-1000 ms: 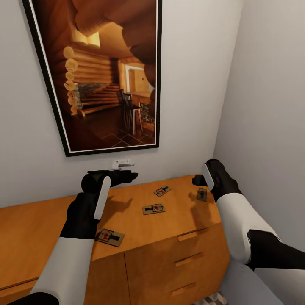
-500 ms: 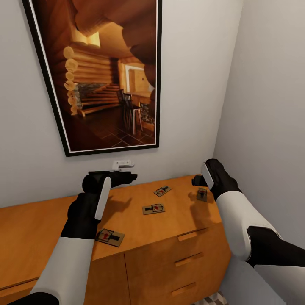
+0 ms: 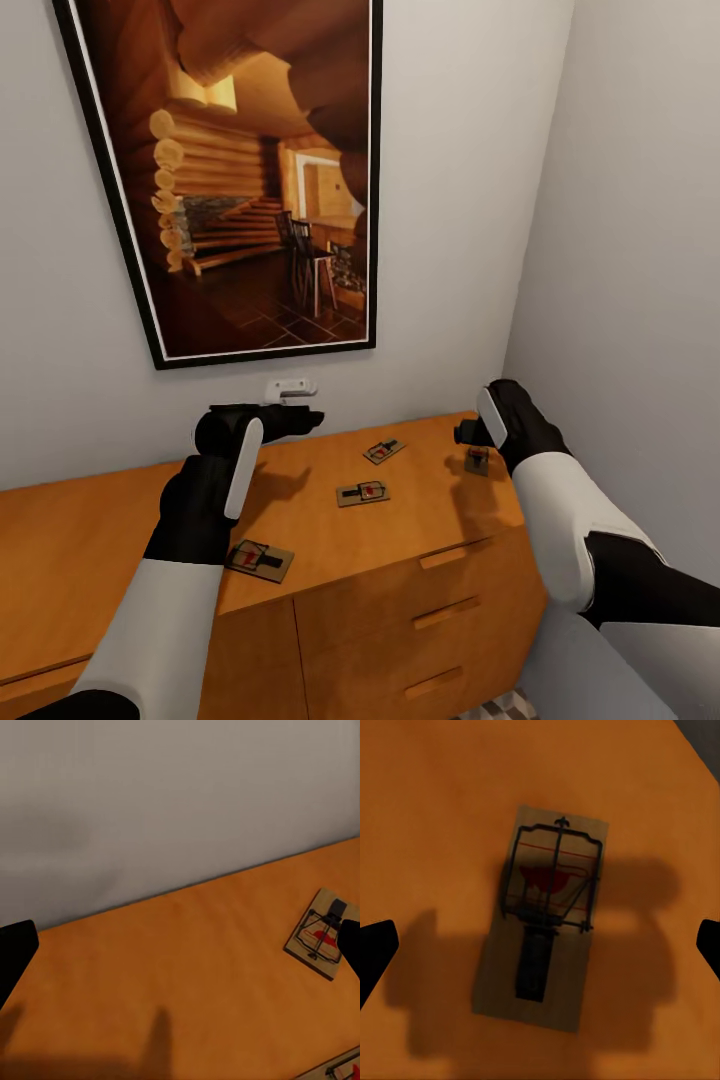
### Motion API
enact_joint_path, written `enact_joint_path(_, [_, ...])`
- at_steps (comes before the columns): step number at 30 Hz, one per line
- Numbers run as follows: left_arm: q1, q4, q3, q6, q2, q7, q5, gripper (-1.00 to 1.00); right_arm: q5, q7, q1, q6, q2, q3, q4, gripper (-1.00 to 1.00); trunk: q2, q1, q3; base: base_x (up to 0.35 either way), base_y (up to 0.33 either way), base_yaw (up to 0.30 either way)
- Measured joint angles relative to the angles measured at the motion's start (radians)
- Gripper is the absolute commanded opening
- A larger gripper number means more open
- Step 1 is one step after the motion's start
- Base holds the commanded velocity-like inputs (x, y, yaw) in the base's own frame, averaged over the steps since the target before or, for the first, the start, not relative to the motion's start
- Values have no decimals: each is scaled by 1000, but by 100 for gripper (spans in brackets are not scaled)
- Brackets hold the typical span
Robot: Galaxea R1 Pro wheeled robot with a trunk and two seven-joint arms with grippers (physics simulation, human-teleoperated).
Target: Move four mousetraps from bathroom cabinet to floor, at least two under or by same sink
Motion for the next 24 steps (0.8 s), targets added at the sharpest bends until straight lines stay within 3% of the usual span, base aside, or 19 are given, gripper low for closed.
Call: enact_joint_path(24, [0, 0, -13, 0, 0, 0, -2, 100, 1, 0, -31, 0, -4, -26, 64, 100, 0, 0, 0, 0, 0, 0])
